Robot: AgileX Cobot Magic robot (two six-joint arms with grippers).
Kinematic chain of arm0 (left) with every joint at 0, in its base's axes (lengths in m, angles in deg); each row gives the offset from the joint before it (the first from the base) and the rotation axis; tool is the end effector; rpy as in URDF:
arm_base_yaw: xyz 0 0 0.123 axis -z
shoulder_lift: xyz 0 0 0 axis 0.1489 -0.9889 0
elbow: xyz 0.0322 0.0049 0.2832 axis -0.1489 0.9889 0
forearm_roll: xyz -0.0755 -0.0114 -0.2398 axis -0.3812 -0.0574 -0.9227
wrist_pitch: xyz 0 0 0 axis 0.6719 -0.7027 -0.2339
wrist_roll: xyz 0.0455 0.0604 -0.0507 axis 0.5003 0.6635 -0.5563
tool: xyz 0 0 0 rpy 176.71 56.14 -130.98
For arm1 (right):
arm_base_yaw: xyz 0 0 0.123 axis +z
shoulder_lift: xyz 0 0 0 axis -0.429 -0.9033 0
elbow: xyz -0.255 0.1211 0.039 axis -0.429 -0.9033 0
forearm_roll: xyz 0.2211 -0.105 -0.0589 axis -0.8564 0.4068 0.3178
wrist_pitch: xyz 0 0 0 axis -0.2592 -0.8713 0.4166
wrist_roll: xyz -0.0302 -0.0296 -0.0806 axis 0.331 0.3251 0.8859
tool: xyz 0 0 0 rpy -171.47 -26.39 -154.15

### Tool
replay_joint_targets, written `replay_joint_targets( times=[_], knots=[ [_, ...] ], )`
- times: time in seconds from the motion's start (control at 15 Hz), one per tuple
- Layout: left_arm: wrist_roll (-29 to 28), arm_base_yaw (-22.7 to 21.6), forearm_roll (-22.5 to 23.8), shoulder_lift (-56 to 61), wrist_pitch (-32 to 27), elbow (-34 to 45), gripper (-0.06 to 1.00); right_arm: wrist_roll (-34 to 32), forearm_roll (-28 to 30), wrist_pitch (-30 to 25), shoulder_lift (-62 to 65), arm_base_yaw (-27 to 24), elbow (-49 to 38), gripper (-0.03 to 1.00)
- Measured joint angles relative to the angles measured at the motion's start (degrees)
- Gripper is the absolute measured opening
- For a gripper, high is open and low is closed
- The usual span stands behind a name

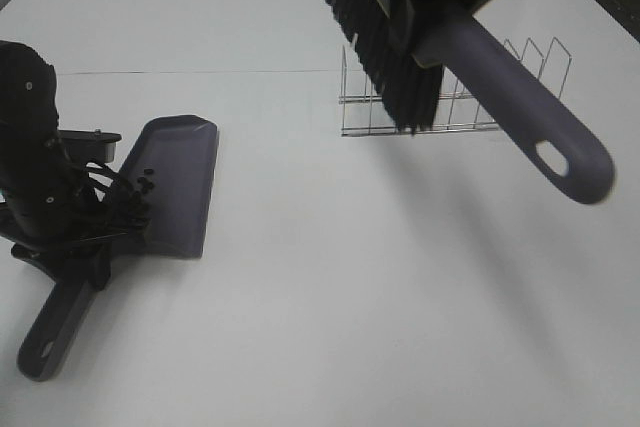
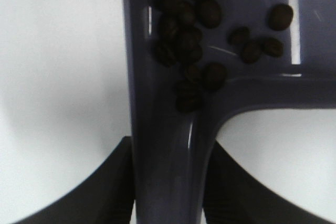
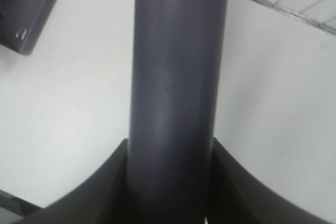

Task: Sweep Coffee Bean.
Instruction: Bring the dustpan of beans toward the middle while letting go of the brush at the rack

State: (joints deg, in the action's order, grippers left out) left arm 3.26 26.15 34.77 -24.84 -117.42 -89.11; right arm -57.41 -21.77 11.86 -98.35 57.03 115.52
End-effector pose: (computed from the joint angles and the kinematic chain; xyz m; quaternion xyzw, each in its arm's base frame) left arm 0.3115 -0.1017 0.1025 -0.0419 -0.9988 0.0098 0.0236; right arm 0.3090 0.1827 0.3263 -0.1905 0.9685 0.0212 0.1591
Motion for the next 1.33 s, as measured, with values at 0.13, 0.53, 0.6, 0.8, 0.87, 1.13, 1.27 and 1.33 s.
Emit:
replay_joint_targets(
  times=[0.13, 0.53, 0.6, 0.8, 0.87, 1.13, 1.27, 1.33],
  knots=[
    [-1.60, 0.00, 0.00, 0.00, 0.86, 0.00, 0.33, -2.98, 1.43, 0.11, 5.84, 0.00, -10.31, 0.29],
    [-2.46, 0.00, -0.57, 0.00, 3.50, 0.00, 0.33, -14.95, 2.69, 6.53, 12.38, 0.00, -31.86, 0.29],
    [-2.46, 0.00, -0.63, 0.00, 4.41, 0.00, 0.33, -16.50, 2.86, 8.14, 11.00, 0.00, -31.97, 0.29],
    [-2.46, 0.00, -0.74, 0.00, 5.50, 0.00, 0.33, -18.22, 3.21, 9.34, 5.16, 0.00, -30.25, 0.29],
    [-2.46, 0.00, -0.74, 0.00, 5.56, 0.00, 0.33, -18.62, 3.21, 9.34, 1.95, -0.06, -28.59, 0.29],
    [-2.46, 0.00, -2.52, 0.00, 5.61, 0.00, 0.33, -15.87, -2.92, 9.28, -9.68, -8.19, -18.05, 0.29],
    [-2.23, 0.00, -2.81, 0.00, 5.61, 0.00, 0.33, -13.58, -3.09, 8.82, -10.89, -9.40, -16.21, 0.29],
    [-1.55, 0.00, -2.86, 0.00, 5.61, 0.00, 0.33, -12.32, -3.38, 8.82, -11.12, -9.45, -15.70, 0.29]
  ],
)
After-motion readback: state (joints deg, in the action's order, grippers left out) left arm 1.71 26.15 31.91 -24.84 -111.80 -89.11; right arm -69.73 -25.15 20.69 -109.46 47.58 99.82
